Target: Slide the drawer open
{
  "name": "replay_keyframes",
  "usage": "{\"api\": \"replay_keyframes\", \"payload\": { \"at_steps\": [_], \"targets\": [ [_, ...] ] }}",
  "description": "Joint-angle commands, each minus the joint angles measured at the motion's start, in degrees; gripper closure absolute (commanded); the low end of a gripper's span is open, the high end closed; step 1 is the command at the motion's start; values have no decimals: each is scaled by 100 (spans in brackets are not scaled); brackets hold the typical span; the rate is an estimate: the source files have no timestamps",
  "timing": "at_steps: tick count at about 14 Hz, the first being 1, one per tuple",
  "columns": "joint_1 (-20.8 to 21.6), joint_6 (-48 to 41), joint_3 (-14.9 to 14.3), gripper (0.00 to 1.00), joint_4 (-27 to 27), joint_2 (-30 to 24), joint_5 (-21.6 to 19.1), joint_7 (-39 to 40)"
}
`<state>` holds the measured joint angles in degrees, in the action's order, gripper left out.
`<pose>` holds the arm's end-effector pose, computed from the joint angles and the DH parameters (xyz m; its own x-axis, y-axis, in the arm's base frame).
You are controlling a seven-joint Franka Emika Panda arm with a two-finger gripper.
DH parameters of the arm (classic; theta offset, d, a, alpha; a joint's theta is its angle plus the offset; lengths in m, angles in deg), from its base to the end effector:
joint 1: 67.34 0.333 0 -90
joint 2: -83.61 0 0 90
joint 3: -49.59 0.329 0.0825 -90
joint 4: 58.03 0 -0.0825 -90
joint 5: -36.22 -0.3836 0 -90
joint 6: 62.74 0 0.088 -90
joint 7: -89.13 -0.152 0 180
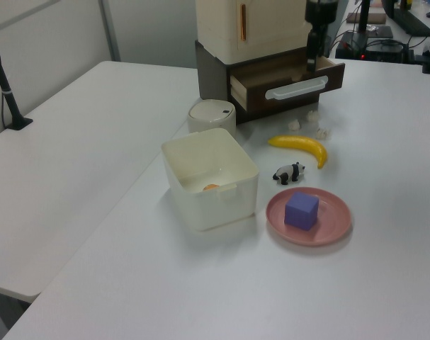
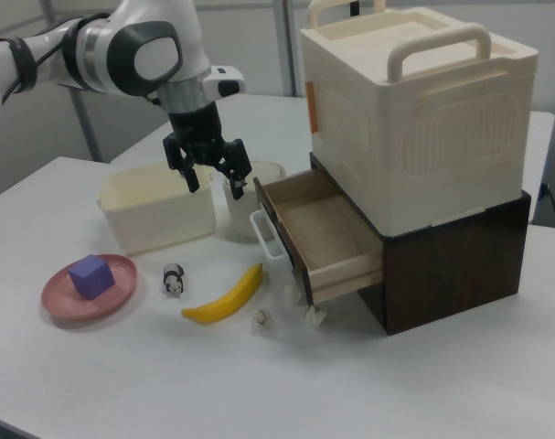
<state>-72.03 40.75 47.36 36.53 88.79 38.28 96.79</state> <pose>0.5968 -0.0763 0.5238 0.9980 0.0218 0.0595 0.0190 -0.9987 0.0473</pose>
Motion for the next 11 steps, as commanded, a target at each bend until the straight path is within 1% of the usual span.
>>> {"api": "replay_keyframes", "payload": {
  "at_steps": [1,4,5,7,11],
  "targets": [
    [-138,-189,-15,0,-51,71,-118,-265],
    [-182,-311,-23,0,-95,54,-136,-326],
    [-173,-425,-23,0,-208,71,-136,-587],
    [-164,-453,-23,0,-236,72,-136,-1018],
    [-191,-391,-32,0,-245,72,-118,-1091]
  ]
}}
